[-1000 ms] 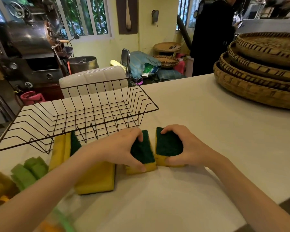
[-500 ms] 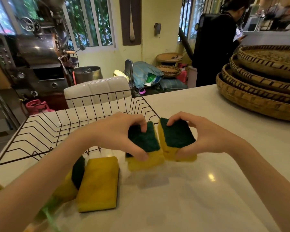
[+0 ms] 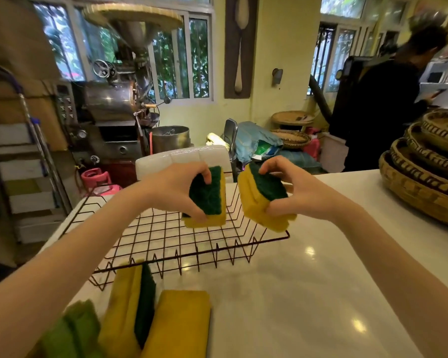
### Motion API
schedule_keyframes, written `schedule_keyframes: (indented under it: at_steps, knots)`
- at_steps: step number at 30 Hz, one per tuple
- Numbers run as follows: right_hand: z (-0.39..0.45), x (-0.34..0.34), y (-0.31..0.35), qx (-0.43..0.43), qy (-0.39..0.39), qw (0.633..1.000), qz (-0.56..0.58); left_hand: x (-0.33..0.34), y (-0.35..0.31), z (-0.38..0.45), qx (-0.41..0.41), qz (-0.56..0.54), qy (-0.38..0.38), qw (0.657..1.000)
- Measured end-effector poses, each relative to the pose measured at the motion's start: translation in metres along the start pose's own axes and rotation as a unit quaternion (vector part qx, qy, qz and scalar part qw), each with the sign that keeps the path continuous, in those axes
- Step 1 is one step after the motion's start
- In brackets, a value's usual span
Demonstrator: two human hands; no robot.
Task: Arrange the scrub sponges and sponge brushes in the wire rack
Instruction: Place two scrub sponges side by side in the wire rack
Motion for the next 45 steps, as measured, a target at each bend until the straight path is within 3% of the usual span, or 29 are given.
schedule_keyframes:
  at_steps: [8,21,33,45]
  knots:
    - [0.063,0.027,0.016,-0.029,0.024,0.996,-0.082,0.034,0.062,0.029,-0.059,0.046,0.09,0.993]
    - [0.13,0.061,-0.001,0.016,0.072,0.948,-0.309,0.055,0.104,0.03,-0.098,-0.001,0.065,0.993]
    - [0.145,0.073,-0.016,0.057,0.134,0.935,-0.324,0.059,0.102,0.027,-0.1,-0.052,0.061,0.992]
    - [0.142,0.077,-0.017,0.034,0.125,0.93,-0.345,0.06,0.095,0.032,-0.111,-0.016,0.119,0.987]
Point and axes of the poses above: each hand's wrist, its own z-axis towards the middle knuckle, its own x-axis out of the palm, y = z × x, the point moved 2 cm from there along z, towards the middle knuckle, and after that the axes turned 15 degrees about x, right-handed, at the moved point
